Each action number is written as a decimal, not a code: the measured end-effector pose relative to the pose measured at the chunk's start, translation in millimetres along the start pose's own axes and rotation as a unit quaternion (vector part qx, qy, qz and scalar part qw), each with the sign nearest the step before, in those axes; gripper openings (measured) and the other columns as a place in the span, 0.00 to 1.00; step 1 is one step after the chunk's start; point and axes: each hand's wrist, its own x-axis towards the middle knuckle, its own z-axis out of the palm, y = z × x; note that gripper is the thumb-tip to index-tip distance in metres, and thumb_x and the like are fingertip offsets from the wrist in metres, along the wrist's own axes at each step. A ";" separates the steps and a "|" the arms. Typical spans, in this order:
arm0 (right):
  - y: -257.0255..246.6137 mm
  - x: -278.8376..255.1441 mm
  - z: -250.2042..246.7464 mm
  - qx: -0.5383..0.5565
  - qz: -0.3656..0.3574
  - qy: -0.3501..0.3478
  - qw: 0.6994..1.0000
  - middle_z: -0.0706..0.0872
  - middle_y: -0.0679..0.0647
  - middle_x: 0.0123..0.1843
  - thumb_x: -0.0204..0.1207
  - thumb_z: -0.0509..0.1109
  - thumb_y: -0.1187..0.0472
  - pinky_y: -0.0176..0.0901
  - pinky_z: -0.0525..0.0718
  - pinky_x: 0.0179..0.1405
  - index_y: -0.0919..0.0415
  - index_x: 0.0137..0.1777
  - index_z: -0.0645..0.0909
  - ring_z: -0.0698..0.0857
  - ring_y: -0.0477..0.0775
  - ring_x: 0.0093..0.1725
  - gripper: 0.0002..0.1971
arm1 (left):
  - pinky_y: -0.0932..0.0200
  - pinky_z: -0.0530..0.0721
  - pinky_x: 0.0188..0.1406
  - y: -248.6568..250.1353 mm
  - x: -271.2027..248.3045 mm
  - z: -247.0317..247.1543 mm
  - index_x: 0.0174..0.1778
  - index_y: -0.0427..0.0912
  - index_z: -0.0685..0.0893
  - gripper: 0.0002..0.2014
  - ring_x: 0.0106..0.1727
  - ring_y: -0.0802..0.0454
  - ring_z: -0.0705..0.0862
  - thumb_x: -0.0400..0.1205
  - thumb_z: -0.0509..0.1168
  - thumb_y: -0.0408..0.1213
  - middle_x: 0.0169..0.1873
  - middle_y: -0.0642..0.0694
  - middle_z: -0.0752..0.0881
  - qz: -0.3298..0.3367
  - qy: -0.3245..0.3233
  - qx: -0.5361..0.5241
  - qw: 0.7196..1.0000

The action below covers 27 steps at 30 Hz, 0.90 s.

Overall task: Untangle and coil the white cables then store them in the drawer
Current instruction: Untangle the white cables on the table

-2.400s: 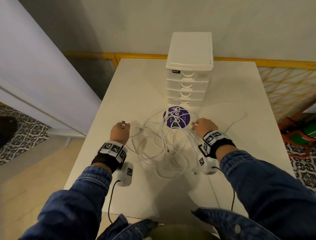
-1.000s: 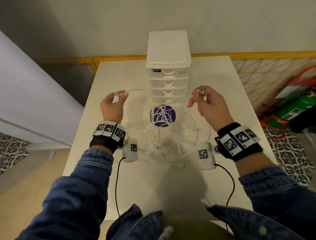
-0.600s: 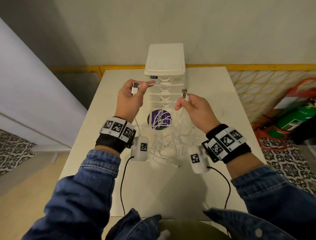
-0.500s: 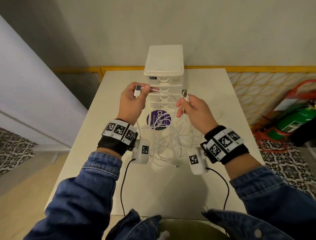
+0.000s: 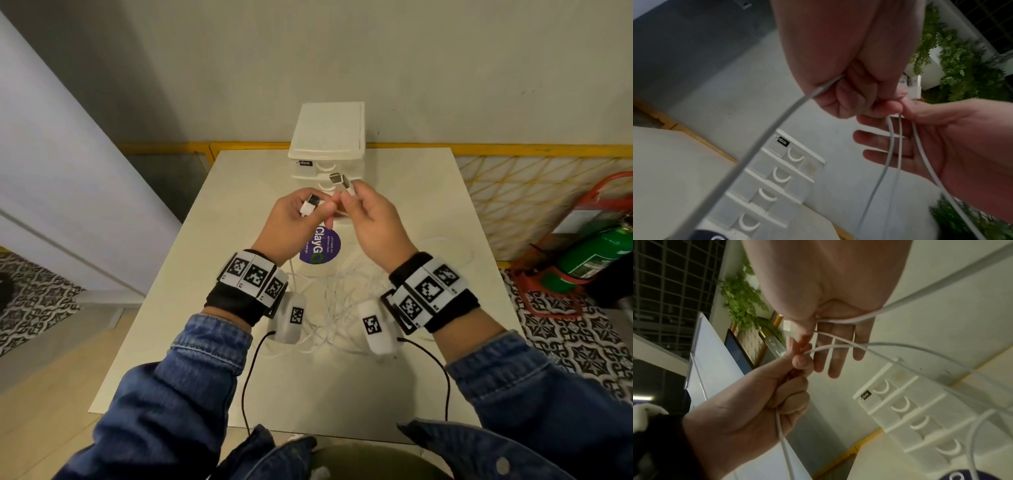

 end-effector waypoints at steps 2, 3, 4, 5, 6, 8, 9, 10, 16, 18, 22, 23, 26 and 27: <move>8.0 -2.6 7.6 0.007 0.003 0.006 1.000 0.84 0.49 0.36 0.84 0.56 0.58 0.49 0.86 0.38 0.63 0.52 0.76 0.85 0.45 0.31 0.10 | 0.77 0.72 0.26 -4.4 0.6 1.1 0.48 0.35 0.81 0.02 0.21 0.67 0.77 0.82 0.65 0.30 0.26 0.49 0.81 -0.004 -0.002 -0.002 1.000; 10.1 -2.4 9.2 -0.013 0.001 0.010 1.000 0.82 0.46 0.33 0.84 0.56 0.59 0.50 0.84 0.35 0.62 0.51 0.76 0.81 0.42 0.27 0.09 | 0.75 0.73 0.27 -6.8 2.1 0.6 0.47 0.39 0.80 0.01 0.23 0.66 0.77 0.81 0.65 0.31 0.28 0.53 0.82 -0.001 0.009 0.002 1.000; 10.6 -1.3 9.3 -0.034 -0.003 0.016 0.999 0.81 0.43 0.34 0.84 0.56 0.59 0.50 0.82 0.35 0.61 0.50 0.76 0.78 0.43 0.26 0.08 | 0.73 0.73 0.27 -9.6 4.7 -1.8 0.45 0.42 0.80 0.01 0.25 0.66 0.77 0.81 0.66 0.32 0.31 0.56 0.82 -0.001 0.033 0.009 0.999; 10.6 1.1 7.6 -0.048 -0.002 0.024 0.999 0.81 0.41 0.37 0.84 0.56 0.60 0.49 0.79 0.36 0.61 0.51 0.77 0.77 0.45 0.27 0.09 | 0.72 0.73 0.27 -11.6 7.7 -6.2 0.43 0.43 0.80 0.02 0.25 0.65 0.75 0.82 0.66 0.35 0.32 0.57 0.81 -0.002 0.064 0.017 0.998; 8.0 3.7 3.8 -0.050 0.006 0.034 0.998 0.81 0.43 0.39 0.84 0.55 0.60 0.48 0.77 0.35 0.59 0.51 0.77 0.77 0.47 0.30 0.09 | 0.71 0.73 0.26 -12.8 11.1 -12.3 0.43 0.43 0.80 0.04 0.25 0.64 0.74 0.83 0.64 0.37 0.31 0.55 0.79 -0.009 0.094 0.019 0.995; -1.4 11.4 -7.5 -0.033 0.017 0.067 0.997 0.76 0.45 0.35 0.85 0.53 0.58 0.38 0.72 0.31 0.50 0.45 0.74 0.72 0.42 0.30 0.10 | 0.68 0.71 0.25 -12.9 17.4 -28.2 0.46 0.43 0.79 0.08 0.24 0.61 0.71 0.85 0.60 0.43 0.30 0.52 0.75 -0.030 0.134 0.001 0.991; -9.6 15.3 -13.8 -0.021 0.008 0.093 0.995 0.72 0.44 0.32 0.85 0.52 0.58 0.33 0.69 0.30 0.47 0.43 0.72 0.69 0.37 0.28 0.11 | 0.68 0.70 0.25 -12.9 20.7 -36.1 0.47 0.43 0.79 0.10 0.25 0.60 0.69 0.86 0.58 0.45 0.29 0.51 0.73 -0.043 0.143 -0.024 0.988; -17.6 19.8 -18.2 -0.003 -0.009 0.120 0.993 0.69 0.42 0.31 0.85 0.51 0.58 0.29 0.68 0.30 0.45 0.42 0.71 0.68 0.36 0.27 0.12 | 0.67 0.69 0.25 -12.5 24.1 -43.5 0.48 0.44 0.79 0.11 0.26 0.59 0.68 0.87 0.55 0.45 0.29 0.51 0.71 -0.050 0.148 -0.044 0.987; -27.4 40.2 6.2 -0.015 -0.004 0.046 0.999 0.76 0.42 0.34 0.85 0.53 0.60 0.28 0.73 0.32 0.52 0.46 0.74 0.73 0.35 0.30 0.09 | 0.68 0.72 0.33 -5.5 39.5 -53.8 0.47 0.45 0.82 0.16 0.31 0.57 0.71 0.89 0.50 0.42 0.29 0.54 0.74 0.000 0.094 -0.006 0.996; -9.0 35.9 25.3 -0.024 0.013 0.008 1.000 0.74 0.43 0.31 0.84 0.55 0.61 0.30 0.72 0.29 0.53 0.42 0.74 0.71 0.37 0.27 0.10 | 0.65 0.73 0.33 -6.9 37.8 -46.6 0.51 0.46 0.85 0.14 0.31 0.55 0.72 0.88 0.53 0.41 0.29 0.48 0.74 0.019 0.052 0.010 0.998; 13.9 27.7 43.9 0.004 0.067 0.005 0.998 0.75 0.55 0.36 0.84 0.56 0.60 0.36 0.70 0.33 0.54 0.45 0.76 0.72 0.49 0.35 0.09 | 0.61 0.68 0.29 -19.4 31.8 -31.9 0.48 0.48 0.84 0.12 0.26 0.58 0.67 0.87 0.55 0.43 0.25 0.52 0.69 -0.057 0.028 -0.067 0.996; 14.7 27.6 45.9 0.014 0.081 -0.004 0.997 0.75 0.56 0.37 0.84 0.55 0.59 0.37 0.71 0.36 0.57 0.46 0.76 0.72 0.50 0.36 0.09 | 0.62 0.68 0.28 -21.7 30.3 -28.9 0.47 0.44 0.82 0.13 0.26 0.59 0.67 0.87 0.55 0.44 0.26 0.53 0.69 -0.071 0.019 -0.082 0.994; 15.1 27.2 52.8 0.040 0.095 -0.023 0.994 0.72 0.49 0.32 0.85 0.54 0.60 0.39 0.69 0.34 0.56 0.38 0.72 0.70 0.47 0.31 0.13 | 0.68 0.71 0.27 -25.1 28.5 -22.1 0.46 0.39 0.79 0.13 0.24 0.64 0.72 0.87 0.56 0.44 0.28 0.53 0.75 -0.070 -0.009 -0.087 0.994; 16.5 27.0 54.5 0.044 0.099 -0.023 0.994 0.71 0.49 0.30 0.85 0.54 0.61 0.40 0.69 0.33 0.55 0.35 0.70 0.69 0.47 0.29 0.14 | 0.70 0.73 0.27 -25.6 28.6 -20.9 0.48 0.38 0.79 0.12 0.24 0.66 0.74 0.87 0.56 0.42 0.27 0.55 0.77 -0.064 -0.009 -0.086 0.994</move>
